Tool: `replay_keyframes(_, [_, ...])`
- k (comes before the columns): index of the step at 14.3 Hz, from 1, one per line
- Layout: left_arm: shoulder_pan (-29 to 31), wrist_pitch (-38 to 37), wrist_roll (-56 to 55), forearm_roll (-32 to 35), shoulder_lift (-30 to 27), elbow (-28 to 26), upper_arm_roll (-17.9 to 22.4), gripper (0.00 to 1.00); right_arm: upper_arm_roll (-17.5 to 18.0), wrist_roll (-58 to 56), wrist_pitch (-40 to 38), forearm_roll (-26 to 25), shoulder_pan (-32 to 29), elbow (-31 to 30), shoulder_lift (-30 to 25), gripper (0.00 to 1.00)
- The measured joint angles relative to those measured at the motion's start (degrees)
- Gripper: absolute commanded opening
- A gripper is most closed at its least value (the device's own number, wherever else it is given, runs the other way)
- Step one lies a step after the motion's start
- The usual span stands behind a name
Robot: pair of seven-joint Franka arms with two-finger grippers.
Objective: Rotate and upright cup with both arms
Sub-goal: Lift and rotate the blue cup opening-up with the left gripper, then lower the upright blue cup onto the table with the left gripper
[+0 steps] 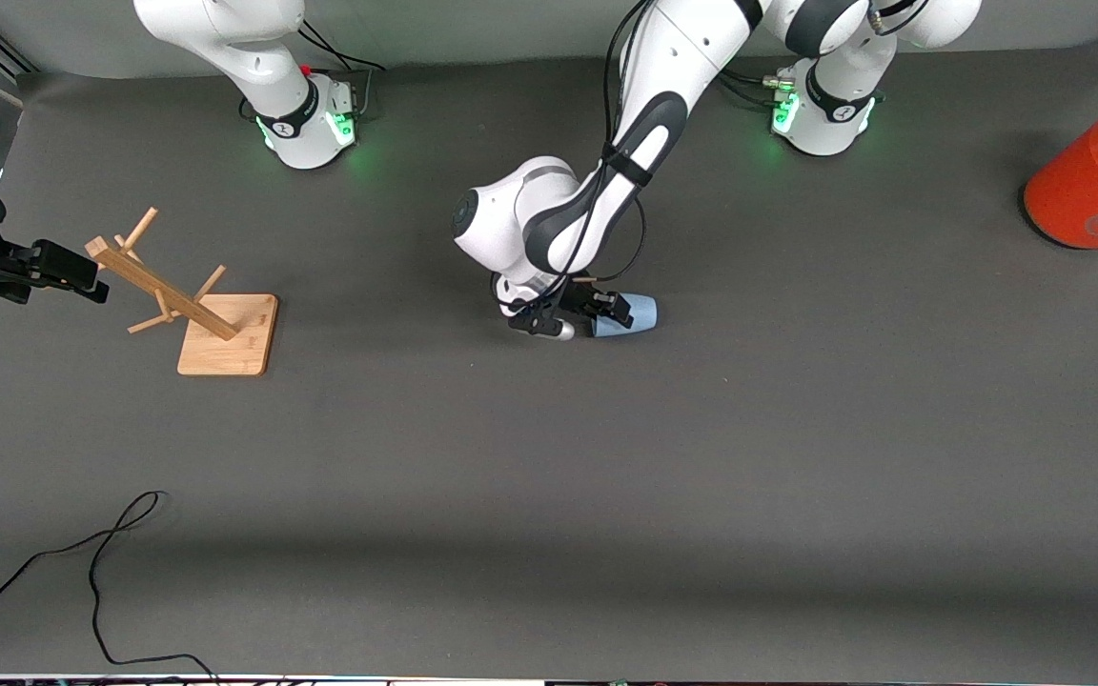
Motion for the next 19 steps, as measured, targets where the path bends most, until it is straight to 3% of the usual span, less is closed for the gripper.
replay_keyframes(9, [1.34,-4.92,1.64,-0.56,-2.86,4.54,1.59,0.0,0.0,0.0,-0.35,0.0,0.07,-0.03,0.01,1.0])
replay_keyframes(11, [5.94,-6.64,1.56,-6.85,-7.5,6.25,2.32,0.0,0.0,0.0,-0.36,0.0,0.08,-0.04,0.01,1.0])
replay_keyframes(16, [25.58,-5.72,5.36,-25.65,-20.89,6.31,2.1,0.0,0.01,0.0,-0.39,0.0,0.09,-0.03,0.01,1.0])
replay_keyframes(19, [28.52,0.85,5.19,-29.53,-23.11,3.35,1.95,0.0,0.0,0.0,-0.39,0.0,0.09,-0.03,0.01,1.0])
